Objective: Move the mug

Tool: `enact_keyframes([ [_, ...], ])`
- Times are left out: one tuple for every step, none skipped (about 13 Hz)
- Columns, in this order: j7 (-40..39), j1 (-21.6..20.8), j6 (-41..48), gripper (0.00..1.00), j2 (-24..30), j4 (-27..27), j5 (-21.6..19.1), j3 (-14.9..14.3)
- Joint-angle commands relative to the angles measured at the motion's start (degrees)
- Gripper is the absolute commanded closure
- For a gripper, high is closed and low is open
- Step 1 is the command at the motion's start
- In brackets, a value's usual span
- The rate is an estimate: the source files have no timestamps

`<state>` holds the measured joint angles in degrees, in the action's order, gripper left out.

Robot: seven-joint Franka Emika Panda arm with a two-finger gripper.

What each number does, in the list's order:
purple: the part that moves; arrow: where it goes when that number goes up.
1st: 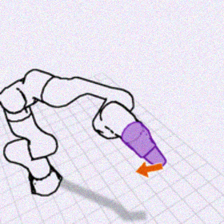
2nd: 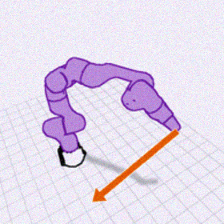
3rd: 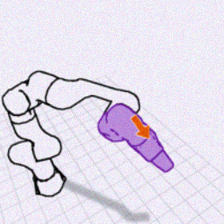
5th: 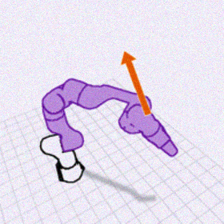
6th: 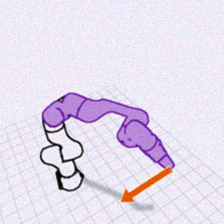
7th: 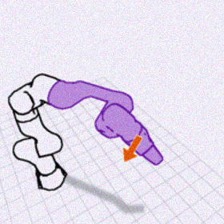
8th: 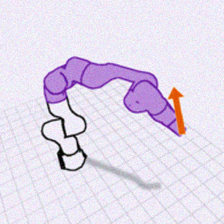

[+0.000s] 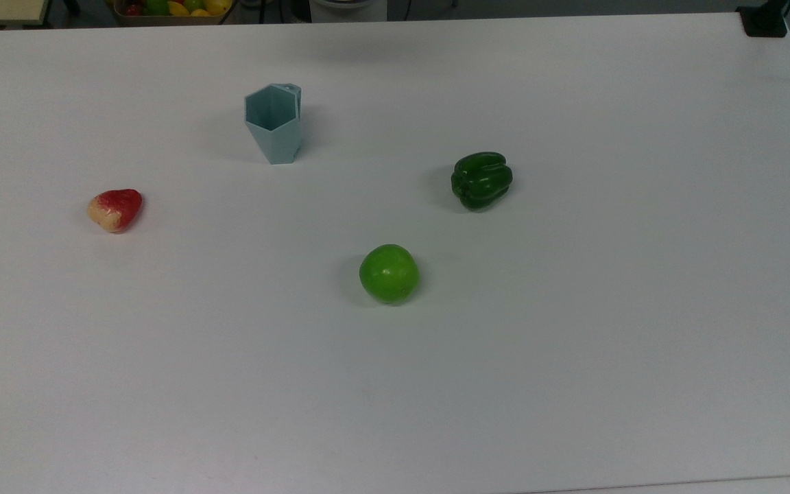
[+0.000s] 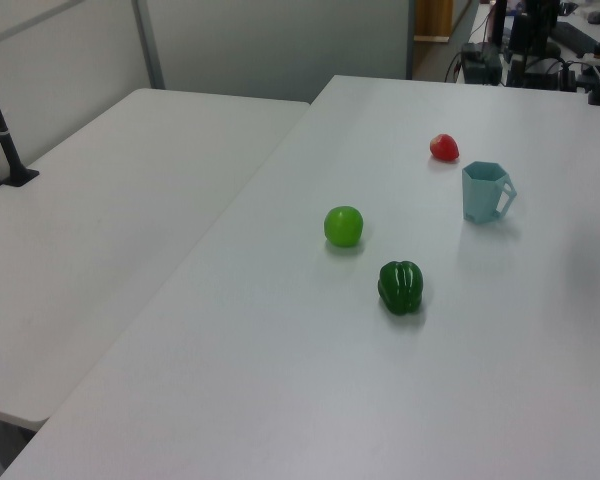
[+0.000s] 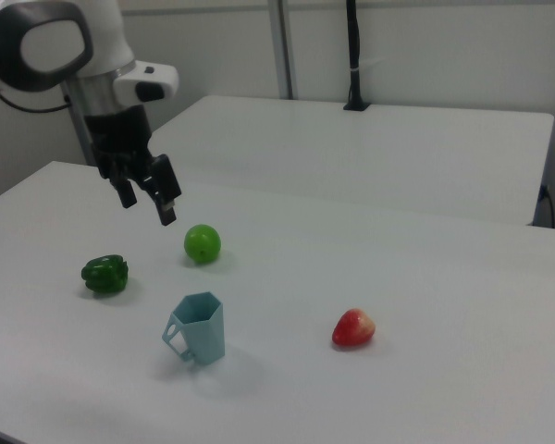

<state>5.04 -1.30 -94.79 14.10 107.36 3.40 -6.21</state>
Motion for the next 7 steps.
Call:
enact_keyframes([
  [-5.47,3.05,10.48,0.00,-11.62,-14.79,-1.29,1.11],
  [-5.48,3.05,10.67,0.00,-12.60,-16.12,-1.20,1.11],
  [-5.57,2.97,10.06,0.00,-12.61,-16.31,-1.20,0.76],
  [-5.65,2.71,9.88,0.00,-12.61,-16.40,-1.20,0.15],
  [-5.74,2.79,9.19,0.00,-12.61,-16.31,-1.29,0.14],
  [-6.26,3.14,8.92,0.00,-12.52,-16.40,-1.20,0.14],
  [-6.97,3.32,8.83,0.00,-12.61,-16.48,-1.11,0.05],
])
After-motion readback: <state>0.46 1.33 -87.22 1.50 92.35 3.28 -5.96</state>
